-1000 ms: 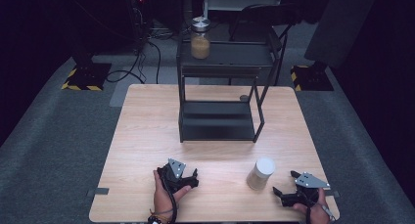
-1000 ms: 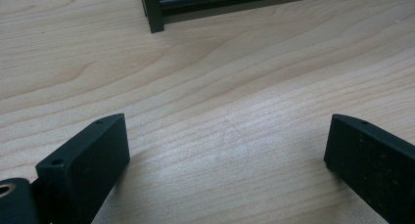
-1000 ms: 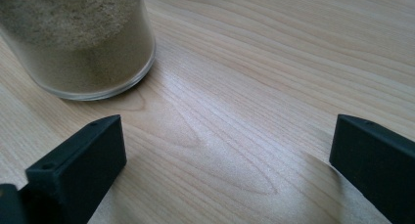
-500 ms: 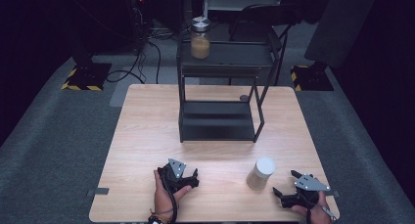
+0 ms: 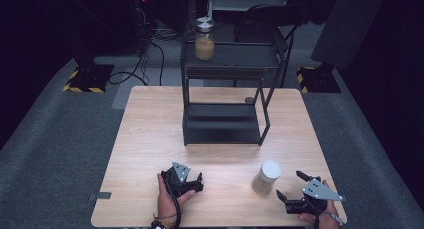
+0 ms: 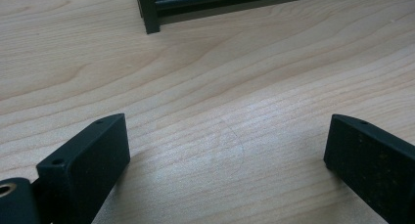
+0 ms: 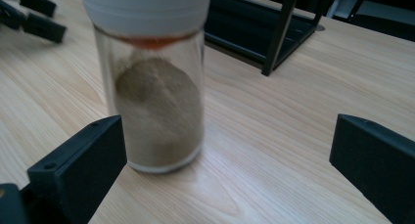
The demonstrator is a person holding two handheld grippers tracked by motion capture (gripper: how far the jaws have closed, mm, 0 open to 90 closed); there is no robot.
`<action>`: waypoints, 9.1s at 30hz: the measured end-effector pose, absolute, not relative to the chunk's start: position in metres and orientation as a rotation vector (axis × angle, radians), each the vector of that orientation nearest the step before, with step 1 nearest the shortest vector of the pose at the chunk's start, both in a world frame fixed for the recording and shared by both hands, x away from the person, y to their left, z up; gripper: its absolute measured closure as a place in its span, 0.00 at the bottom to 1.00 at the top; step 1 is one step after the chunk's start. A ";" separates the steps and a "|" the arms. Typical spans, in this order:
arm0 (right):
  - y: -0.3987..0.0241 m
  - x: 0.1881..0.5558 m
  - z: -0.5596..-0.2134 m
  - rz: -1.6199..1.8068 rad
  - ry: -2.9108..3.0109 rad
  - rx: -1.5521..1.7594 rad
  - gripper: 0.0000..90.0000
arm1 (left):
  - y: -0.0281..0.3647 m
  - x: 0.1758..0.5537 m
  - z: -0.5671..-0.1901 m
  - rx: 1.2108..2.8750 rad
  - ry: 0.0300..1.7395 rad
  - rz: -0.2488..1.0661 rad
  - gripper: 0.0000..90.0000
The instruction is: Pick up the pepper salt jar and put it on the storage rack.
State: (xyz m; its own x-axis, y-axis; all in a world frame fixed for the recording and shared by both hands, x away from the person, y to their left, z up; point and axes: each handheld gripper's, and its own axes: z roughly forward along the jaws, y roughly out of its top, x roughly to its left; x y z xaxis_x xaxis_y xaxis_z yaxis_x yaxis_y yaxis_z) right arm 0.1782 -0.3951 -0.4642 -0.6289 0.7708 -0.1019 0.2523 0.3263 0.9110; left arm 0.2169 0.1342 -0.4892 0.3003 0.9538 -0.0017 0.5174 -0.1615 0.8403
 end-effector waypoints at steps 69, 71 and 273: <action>-0.329 0.192 -0.466 1.420 1.928 0.997 0.38 | 0.134 0.217 -0.489 1.803 1.318 0.719 0.03; -0.327 0.194 -0.464 1.415 1.937 0.998 0.38 | 0.134 0.217 -0.489 1.804 1.318 0.719 0.03; -0.219 0.372 -0.235 1.396 1.328 0.767 0.00 | 0.135 0.216 -0.490 1.814 1.299 0.717 0.03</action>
